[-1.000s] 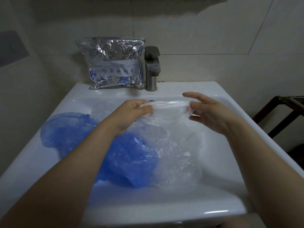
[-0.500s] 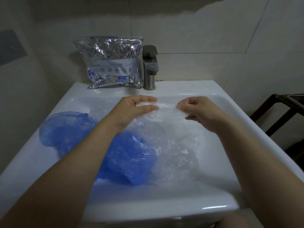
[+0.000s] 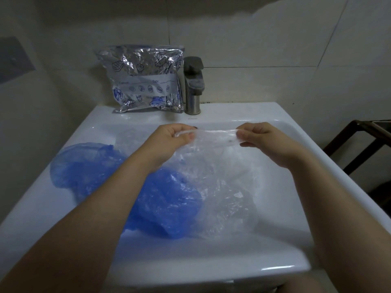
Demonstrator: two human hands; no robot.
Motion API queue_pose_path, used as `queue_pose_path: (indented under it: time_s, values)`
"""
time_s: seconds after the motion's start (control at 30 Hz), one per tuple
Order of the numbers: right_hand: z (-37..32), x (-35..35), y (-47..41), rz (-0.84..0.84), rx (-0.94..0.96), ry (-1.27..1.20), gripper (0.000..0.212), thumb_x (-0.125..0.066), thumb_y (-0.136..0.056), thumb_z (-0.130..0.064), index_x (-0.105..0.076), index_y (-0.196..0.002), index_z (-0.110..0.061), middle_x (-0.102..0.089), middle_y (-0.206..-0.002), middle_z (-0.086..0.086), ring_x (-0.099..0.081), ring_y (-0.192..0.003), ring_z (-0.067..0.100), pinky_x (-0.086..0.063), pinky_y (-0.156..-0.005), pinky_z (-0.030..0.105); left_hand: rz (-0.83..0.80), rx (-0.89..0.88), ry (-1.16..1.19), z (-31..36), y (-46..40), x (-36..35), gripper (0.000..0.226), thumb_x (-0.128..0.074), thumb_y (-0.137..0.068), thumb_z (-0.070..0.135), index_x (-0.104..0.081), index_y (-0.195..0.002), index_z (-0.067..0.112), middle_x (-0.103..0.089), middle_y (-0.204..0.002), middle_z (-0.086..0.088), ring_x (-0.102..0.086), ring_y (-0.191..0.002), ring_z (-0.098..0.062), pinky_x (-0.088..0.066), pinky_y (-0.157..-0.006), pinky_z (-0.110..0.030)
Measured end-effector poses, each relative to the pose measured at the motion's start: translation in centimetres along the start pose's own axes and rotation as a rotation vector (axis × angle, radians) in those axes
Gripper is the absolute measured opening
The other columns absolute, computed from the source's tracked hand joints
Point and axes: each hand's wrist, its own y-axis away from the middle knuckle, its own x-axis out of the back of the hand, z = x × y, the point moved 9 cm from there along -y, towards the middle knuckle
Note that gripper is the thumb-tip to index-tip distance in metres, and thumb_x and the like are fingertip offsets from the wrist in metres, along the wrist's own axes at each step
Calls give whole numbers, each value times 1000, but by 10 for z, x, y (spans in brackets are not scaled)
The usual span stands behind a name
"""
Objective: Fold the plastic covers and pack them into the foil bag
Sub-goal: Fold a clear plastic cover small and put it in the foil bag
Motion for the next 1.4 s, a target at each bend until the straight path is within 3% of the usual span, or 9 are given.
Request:
queue_pose_path:
  time_s: [0.13,0.3,0.43,0.53,0.67,0.83,1.1,1.33,1.4]
  values:
    - [-6,0,2,-3,12,-157,23,-47,-93,-1,-67,-90,-13,-63,-90,3,-58,-79,13,-52,-79,25,-36,-5,16,2,1,1,19,-58,-89,10,-67,-100,24,-66,-100,-2,-61,-92,-16,-44,-96,-36]
    - [-14,3,4,17,62,-63,35,-41,-93,9,-63,-84,-17,-55,-80,9,-50,-65,11,-48,-63,19,-89,-124,-15,17,6,-6,42,-44,-93,-4,-65,-99,31,-64,-95,18,-58,-80,11,-42,-77,-6]
    - [-11,1,0,114,-11,87,44,-32,-84,12,-61,-68,-16,-60,-82,9,-48,-75,20,-48,-68,26,-38,-76,-31,16,8,-13,45,-38,-87,-11,-70,-77,18,-68,-72,20,-60,-69,10,-42,-67,-3]
    - [-9,-6,0,145,-48,74,29,-42,-83,-4,-59,-63,-16,-61,-65,-9,-49,-66,11,-43,-64,26,41,-28,-6,11,7,-12,33,-49,-87,1,-66,-62,14,-63,-58,10,-56,-59,1,-41,-62,-9]
    - [-13,-15,-1,180,-14,358,28,-72,-78,-31,-54,-64,-14,-52,-60,-4,-43,-55,9,-34,-52,18,93,-3,-109,2,5,-11,35,-72,-79,23,-51,-52,15,-47,-48,8,-44,-50,-6,-37,-55,-18]
    - [-27,-14,2,247,45,483,36,-78,-73,-28,-45,-61,-21,-46,-57,-6,-39,-49,8,-31,-44,14,97,-39,-12,4,4,-11,42,-71,-77,2,-37,-59,18,-33,-55,7,-31,-47,-2,-31,-52,-18]
    - [-32,-9,6,219,110,229,10,-65,-86,-18,-58,-81,-15,-51,-59,4,-36,-49,9,-30,-47,18,-35,48,281,5,4,-13,28,-57,-85,-7,-63,-88,20,-61,-89,-2,-61,-72,-11,-53,-69,-20]
    - [-38,-10,7,183,157,357,9,-67,-84,-13,-68,-81,-21,-67,-79,13,-54,-63,20,-43,-60,25,-103,160,228,-3,7,-13,33,-54,-82,-16,-63,-92,14,-61,-91,-5,-59,-79,-9,-53,-76,-16]
    - [-36,-8,6,207,145,352,8,-64,-87,-16,-67,-80,-19,-64,-73,7,-49,-56,7,-40,-54,19,-107,175,178,-2,8,-14,33,-55,-83,-14,-63,-94,16,-61,-91,-2,-58,-84,-11,-52,-82,-22]
